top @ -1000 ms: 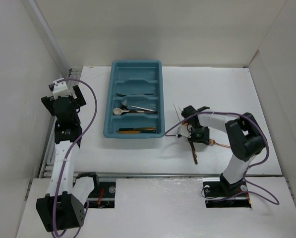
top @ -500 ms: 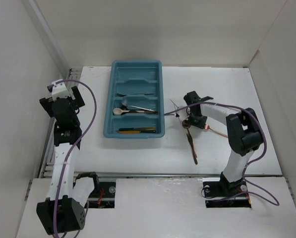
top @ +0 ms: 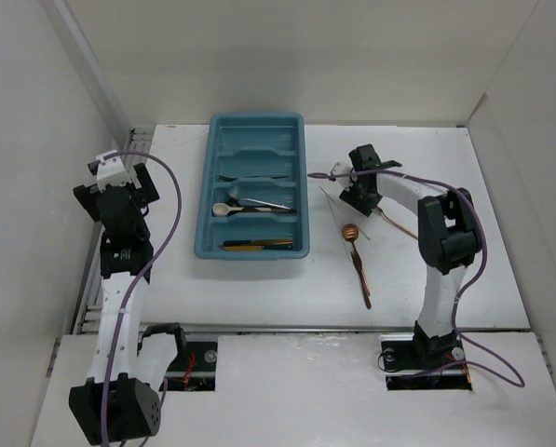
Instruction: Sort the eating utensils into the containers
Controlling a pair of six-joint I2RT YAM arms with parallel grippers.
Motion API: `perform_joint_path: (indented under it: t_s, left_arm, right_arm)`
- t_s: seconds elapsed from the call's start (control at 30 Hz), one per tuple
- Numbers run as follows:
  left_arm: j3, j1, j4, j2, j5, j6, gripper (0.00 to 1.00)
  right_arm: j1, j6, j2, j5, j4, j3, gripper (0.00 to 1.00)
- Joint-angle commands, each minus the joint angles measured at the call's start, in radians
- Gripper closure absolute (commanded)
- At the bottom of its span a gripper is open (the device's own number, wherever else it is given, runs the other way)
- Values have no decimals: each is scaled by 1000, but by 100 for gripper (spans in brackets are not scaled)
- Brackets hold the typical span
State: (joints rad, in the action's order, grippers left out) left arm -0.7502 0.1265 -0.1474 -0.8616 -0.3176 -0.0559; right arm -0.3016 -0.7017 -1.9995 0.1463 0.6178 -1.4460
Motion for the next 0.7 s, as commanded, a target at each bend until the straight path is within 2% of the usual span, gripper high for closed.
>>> perform_joint_path:
  t_s: [0.0, 0.03, 0.17, 0.33, 0.47, 0.67]
  left_arm:
    - [-3, 5, -7, 27, -15, -1, 0]
    - [-3, 5, 2, 27, -15, -1, 0]
    - [6, 5, 2, 36, -15, 8, 0]
    - [28, 5, 2, 45, -24, 8, 0]
    - [28, 5, 2, 45, -24, 8, 0]
    - [28, 5, -7, 45, -24, 8, 0]
  right_arm:
    - [4, 38, 39, -42, -44, -47, 45]
    - [4, 38, 63, -53, -44, -47, 38]
    - [56, 47, 142, -111, -27, -14, 28]
    - [108, 47, 179, -63, 49, 114, 28]
    - [174, 65, 199, -111, 49, 191, 34]
    - [183, 38, 186, -134, 49, 202, 35]
